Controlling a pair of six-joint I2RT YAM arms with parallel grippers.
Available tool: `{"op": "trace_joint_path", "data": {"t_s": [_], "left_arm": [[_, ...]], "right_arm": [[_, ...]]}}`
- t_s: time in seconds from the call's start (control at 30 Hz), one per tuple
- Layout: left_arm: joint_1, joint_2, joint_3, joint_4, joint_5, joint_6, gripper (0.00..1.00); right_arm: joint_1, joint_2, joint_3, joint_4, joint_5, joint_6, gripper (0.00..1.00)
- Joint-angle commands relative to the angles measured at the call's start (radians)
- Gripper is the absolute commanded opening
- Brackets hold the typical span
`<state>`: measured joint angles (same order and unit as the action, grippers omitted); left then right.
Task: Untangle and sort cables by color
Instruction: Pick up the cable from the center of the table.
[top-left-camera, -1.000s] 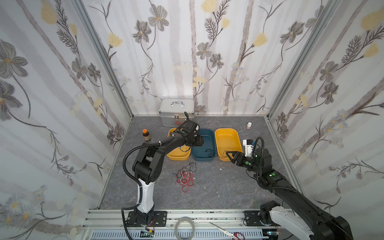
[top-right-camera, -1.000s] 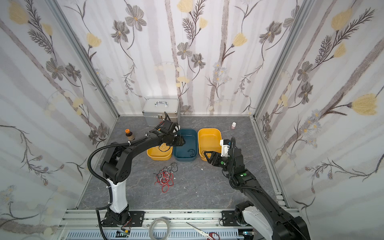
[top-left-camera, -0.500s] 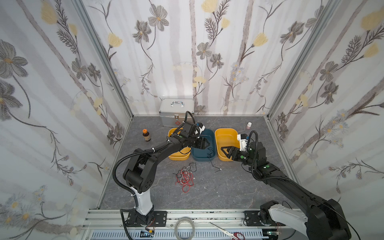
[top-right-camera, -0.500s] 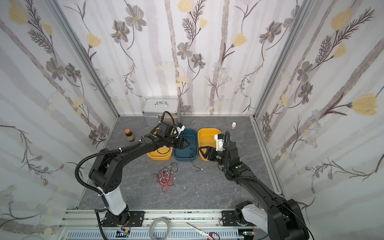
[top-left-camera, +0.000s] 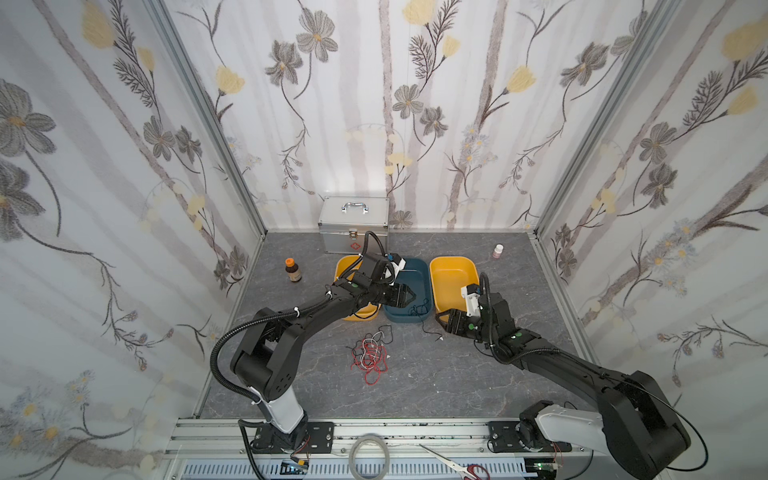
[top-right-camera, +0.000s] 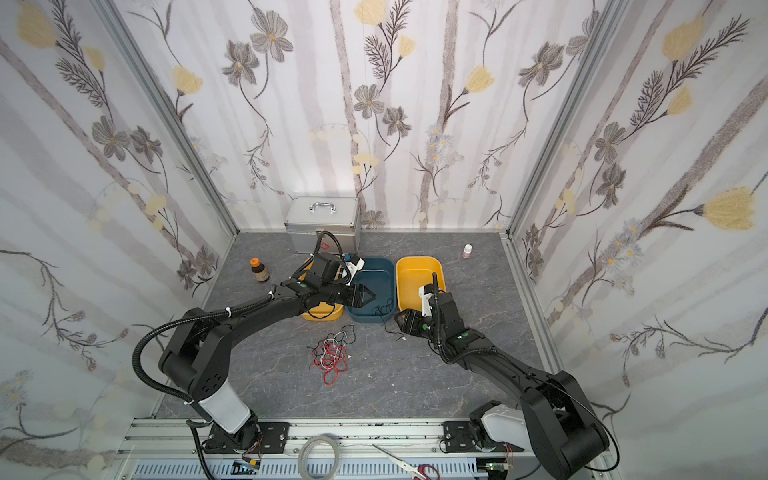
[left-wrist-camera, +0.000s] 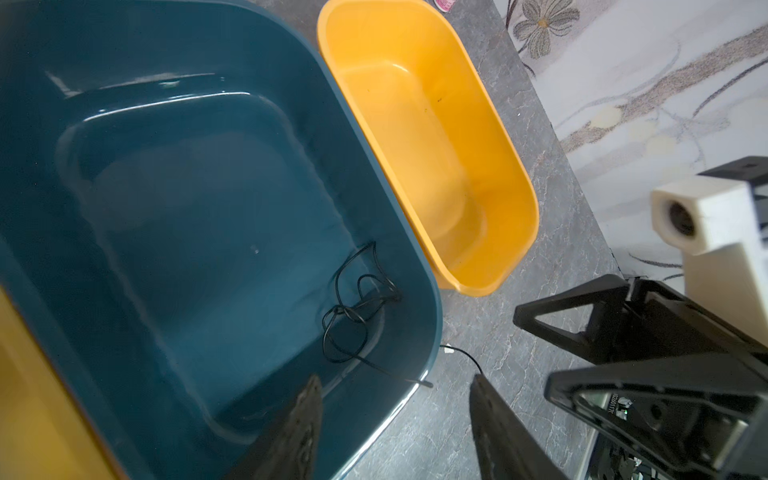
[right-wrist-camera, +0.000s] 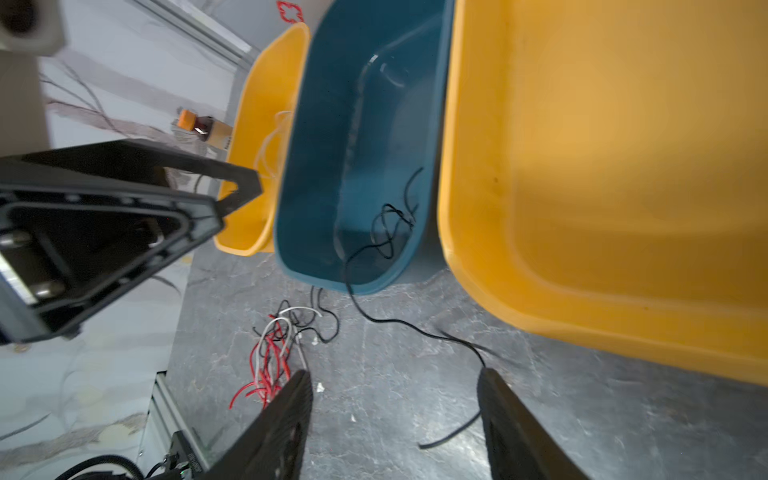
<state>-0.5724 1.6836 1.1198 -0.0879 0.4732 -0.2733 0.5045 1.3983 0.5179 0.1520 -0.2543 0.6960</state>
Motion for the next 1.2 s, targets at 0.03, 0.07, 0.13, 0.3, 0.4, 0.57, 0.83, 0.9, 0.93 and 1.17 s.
{"op": "trace_joint_path", "data": {"t_s": [0.03, 0.07, 0.13, 0.3, 0.4, 0.57, 0.83, 0.9, 0.93, 1.17], "left_arm": [[0.002, -0.045, -0.043, 0.056, -0.036, -0.023, 0.58], [0.003, -0.055, -0.055, 0.060, -0.041, -0.024, 0.58], [0.002, -0.076, -0.074, 0.065, -0.051, -0.026, 0.58], [0.003, -0.117, -0.111, 0.061, -0.067, -0.028, 0.58], [0.003, -0.138, -0.132, 0.064, -0.076, -0.027, 0.59], [0.003, -0.153, -0.159, 0.068, -0.082, -0.027, 0.59], [0.010, -0.210, -0.213, 0.076, -0.093, -0.041, 0.59], [0.013, -0.229, -0.229, 0.079, -0.096, -0.047, 0.59], [0.014, -0.239, -0.238, 0.080, -0.097, -0.050, 0.59], [0.036, -0.315, -0.308, 0.076, -0.114, -0.072, 0.59]], "right_arm": [[0.029, 0.064, -0.007, 0.045, 0.053, 0.054, 0.63], [0.040, 0.089, -0.004, 0.050, 0.058, 0.062, 0.63], [0.055, 0.134, 0.000, 0.068, 0.061, 0.074, 0.61], [0.099, 0.192, 0.002, 0.088, 0.074, 0.112, 0.52], [0.126, 0.224, -0.003, 0.086, 0.100, 0.127, 0.48], [0.133, 0.235, -0.004, 0.116, 0.099, 0.142, 0.31], [0.177, 0.159, 0.060, 0.013, 0.195, 0.091, 0.12], [0.196, 0.136, 0.098, -0.034, 0.223, 0.068, 0.07], [0.205, 0.123, 0.119, -0.058, 0.234, 0.055, 0.05], [0.220, 0.080, 0.269, -0.132, 0.257, -0.015, 0.00]]}}
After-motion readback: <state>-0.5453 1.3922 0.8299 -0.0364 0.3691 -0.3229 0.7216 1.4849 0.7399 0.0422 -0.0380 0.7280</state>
